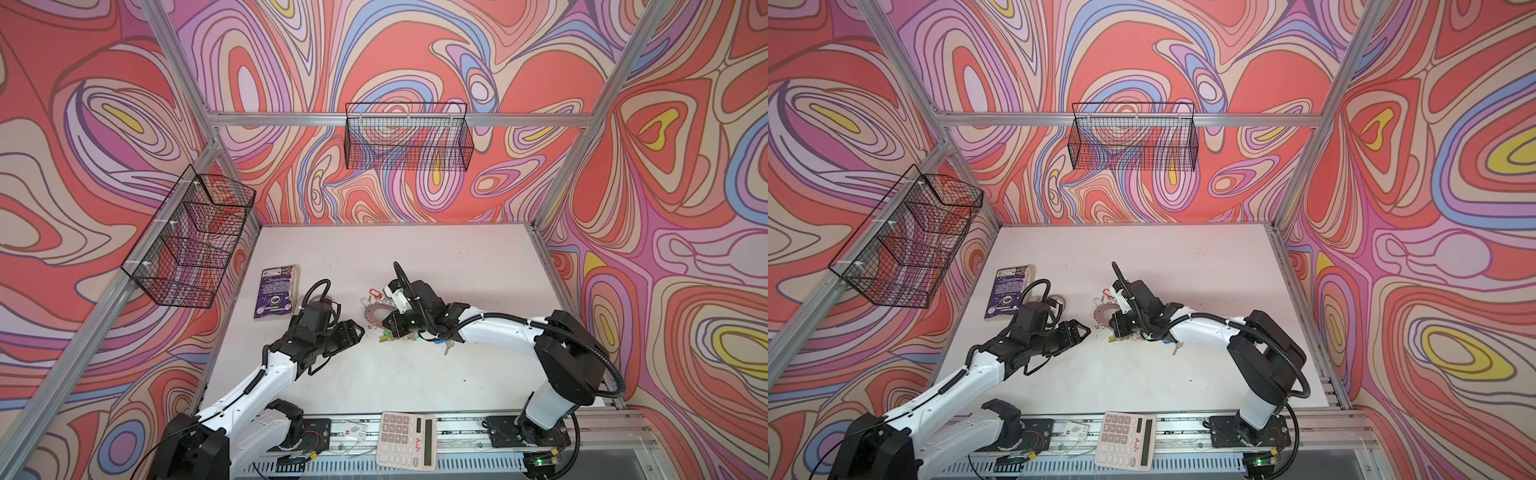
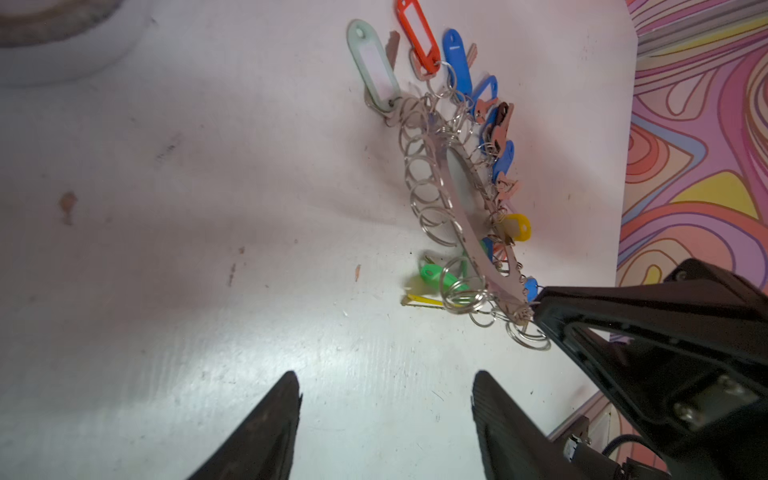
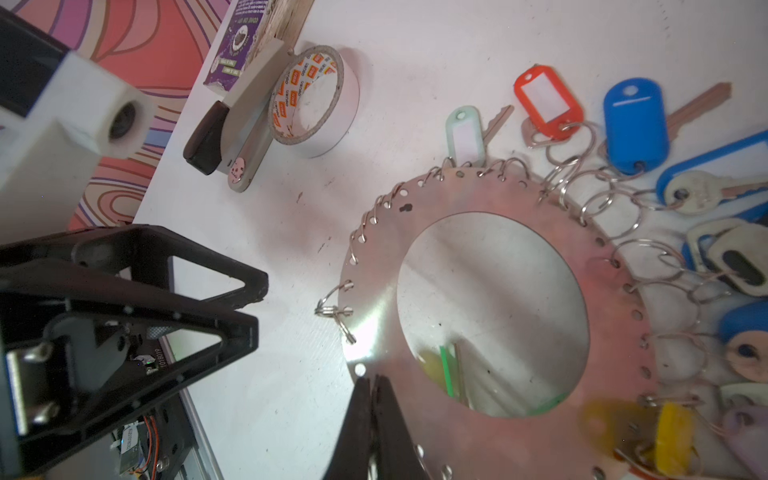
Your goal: Put the keys on the keyring
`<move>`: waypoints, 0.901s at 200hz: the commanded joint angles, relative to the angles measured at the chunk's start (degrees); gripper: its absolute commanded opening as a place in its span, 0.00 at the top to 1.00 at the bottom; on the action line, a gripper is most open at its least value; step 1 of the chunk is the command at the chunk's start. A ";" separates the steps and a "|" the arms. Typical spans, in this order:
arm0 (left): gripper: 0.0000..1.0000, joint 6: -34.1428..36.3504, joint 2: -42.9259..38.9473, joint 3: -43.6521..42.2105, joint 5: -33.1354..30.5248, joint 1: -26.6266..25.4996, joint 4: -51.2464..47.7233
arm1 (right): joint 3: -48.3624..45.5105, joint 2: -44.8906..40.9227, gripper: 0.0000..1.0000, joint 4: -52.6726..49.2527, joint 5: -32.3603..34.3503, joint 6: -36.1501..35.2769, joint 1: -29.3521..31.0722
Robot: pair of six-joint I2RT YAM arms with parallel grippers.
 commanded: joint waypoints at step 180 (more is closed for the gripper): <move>0.26 -19.15 20.87 -5.75 10.08 -3.55 46.57 | -3.37 -5.32 1.00 -0.92 -7.85 10.28 -3.71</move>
